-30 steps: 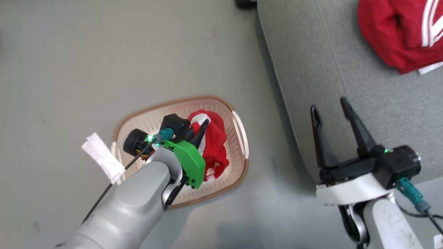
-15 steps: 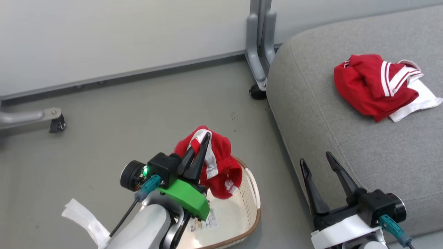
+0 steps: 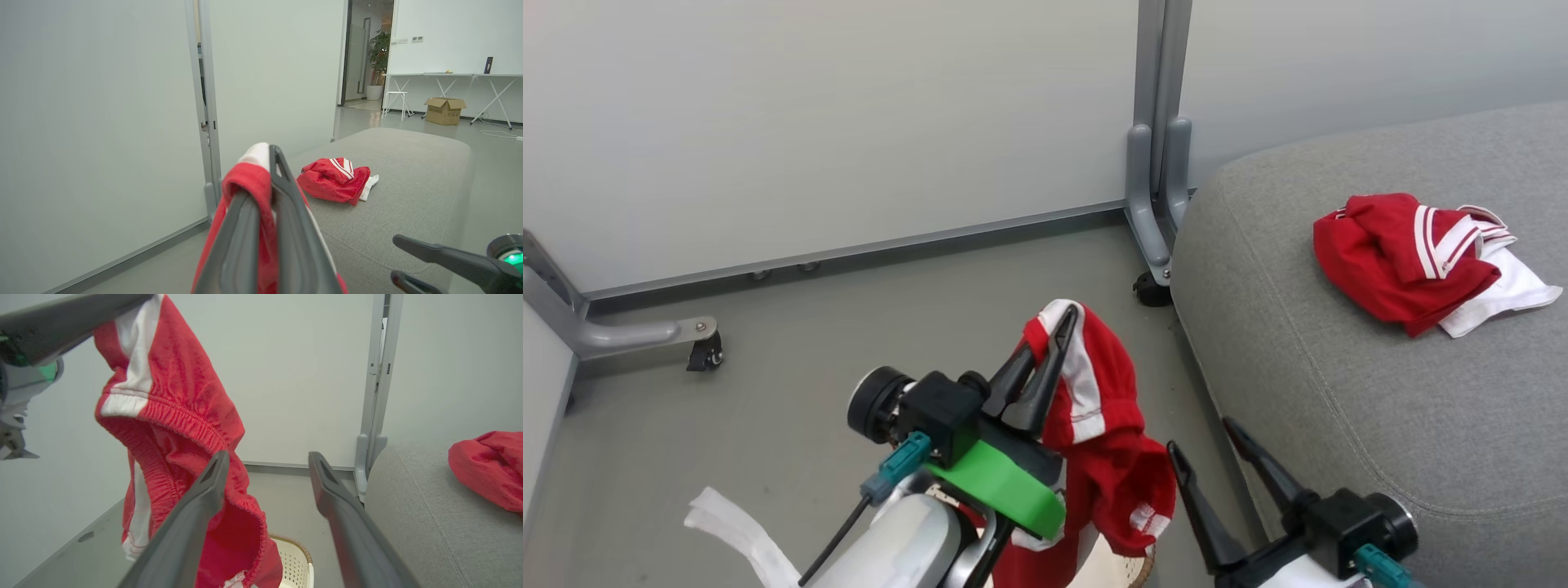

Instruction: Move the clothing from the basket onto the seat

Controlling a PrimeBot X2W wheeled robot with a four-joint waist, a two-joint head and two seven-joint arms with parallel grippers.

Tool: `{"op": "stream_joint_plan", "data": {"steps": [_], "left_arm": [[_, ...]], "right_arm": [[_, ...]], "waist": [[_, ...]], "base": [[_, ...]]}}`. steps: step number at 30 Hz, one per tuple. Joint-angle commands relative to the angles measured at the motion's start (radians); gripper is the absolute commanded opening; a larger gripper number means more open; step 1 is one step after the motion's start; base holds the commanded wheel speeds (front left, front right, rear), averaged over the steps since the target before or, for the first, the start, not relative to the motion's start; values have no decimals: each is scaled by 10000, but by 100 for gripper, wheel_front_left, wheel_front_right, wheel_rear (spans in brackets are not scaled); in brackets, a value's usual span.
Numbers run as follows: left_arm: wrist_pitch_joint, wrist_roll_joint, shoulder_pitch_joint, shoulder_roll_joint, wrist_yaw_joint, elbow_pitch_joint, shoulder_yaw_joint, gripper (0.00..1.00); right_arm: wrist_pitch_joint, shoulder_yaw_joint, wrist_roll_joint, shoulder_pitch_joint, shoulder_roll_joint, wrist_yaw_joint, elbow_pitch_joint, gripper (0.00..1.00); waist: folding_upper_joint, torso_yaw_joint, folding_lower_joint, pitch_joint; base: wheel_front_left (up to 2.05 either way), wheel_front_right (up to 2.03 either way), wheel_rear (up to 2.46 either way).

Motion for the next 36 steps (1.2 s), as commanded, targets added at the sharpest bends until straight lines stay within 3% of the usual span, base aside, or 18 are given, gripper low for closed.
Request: {"op": "stream_joint_plan", "data": {"steps": [1,6,21,22,23,36], "left_arm": [[110,54,-203,-11,-67,-161,-70,0],[457,159,-469,-240,-195,-649,-449,0],[923,225,-753,-511,-395,-1131,-1146,0],[932,214,-756,-504,-407,-1135,-1156,0],[949,181,-733,-487,-401,-1102,-1156,0],[1532,283,-477,-158,-108,11,-1407,0]], "right_arm": [[-28,389,99,-220,-142,-10,41,100],[-28,1050,115,-604,-374,-12,143,100],[-28,-113,-793,-782,8,-12,960,100],[-28,-91,-731,-772,-2,-12,1035,37],[-28,10,-584,-729,-16,-12,1167,0],[-28,320,374,-329,-179,-12,1445,0]], "waist": [[0,71,1,63],[0,176,1,150],[0,357,1,150],[0,369,1,150],[0,387,1,146],[0,444,1,158]], "base": [[0,0,0],[0,0,0],[0,0,0],[0,0,0],[0,0,0],[0,0,0]]}}
